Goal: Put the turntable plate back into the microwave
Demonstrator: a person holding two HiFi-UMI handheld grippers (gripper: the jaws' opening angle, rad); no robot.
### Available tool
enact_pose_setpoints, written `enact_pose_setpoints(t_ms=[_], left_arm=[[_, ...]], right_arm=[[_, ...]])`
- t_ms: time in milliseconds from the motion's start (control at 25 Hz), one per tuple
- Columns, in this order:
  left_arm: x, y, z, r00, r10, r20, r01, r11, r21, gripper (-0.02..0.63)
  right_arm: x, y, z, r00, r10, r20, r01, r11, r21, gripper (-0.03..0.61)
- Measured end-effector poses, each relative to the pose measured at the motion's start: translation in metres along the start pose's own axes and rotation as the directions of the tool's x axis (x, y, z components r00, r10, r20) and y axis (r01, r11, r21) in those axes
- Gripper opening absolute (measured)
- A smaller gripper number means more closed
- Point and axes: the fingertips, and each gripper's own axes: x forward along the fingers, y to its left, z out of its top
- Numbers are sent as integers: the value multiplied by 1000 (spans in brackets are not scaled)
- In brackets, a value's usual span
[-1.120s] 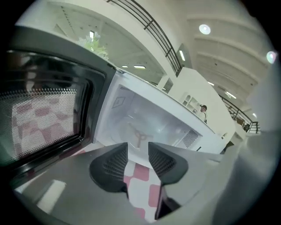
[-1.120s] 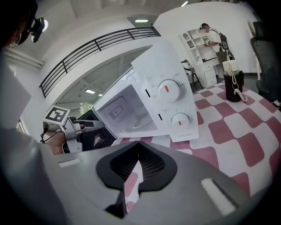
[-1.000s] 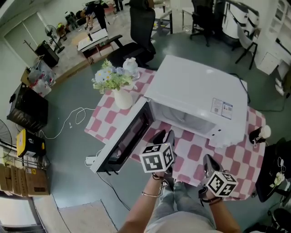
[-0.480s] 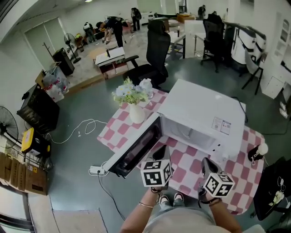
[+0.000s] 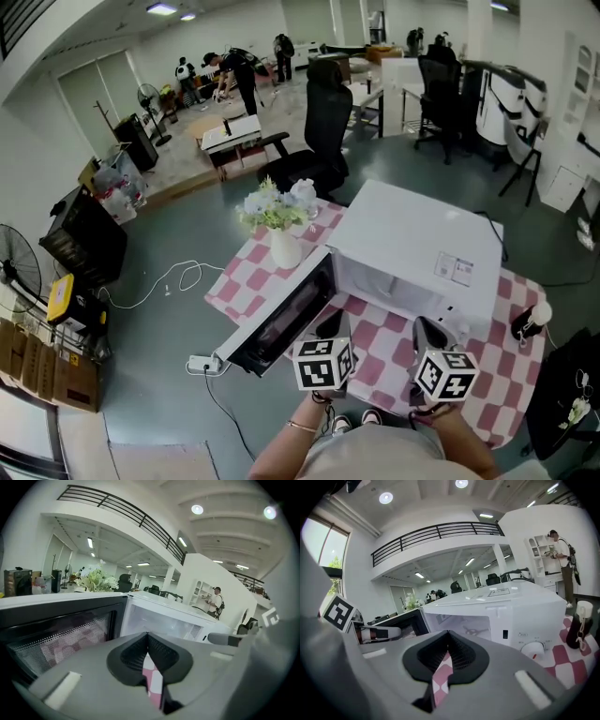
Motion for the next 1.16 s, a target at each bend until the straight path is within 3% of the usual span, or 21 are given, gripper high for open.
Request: enact_pose_setpoints(t_ms=[240, 1160], left_arm=[[1, 0, 7, 1000, -4, 7, 4, 1000, 7, -3], [3, -7, -2, 1000, -23, -10, 23, 1000, -5, -3]], right_arm=[[-6, 1, 9, 1000, -13, 8, 13, 998, -53, 9], [-14, 2, 8, 1000, -27, 3, 27, 998, -59, 9]])
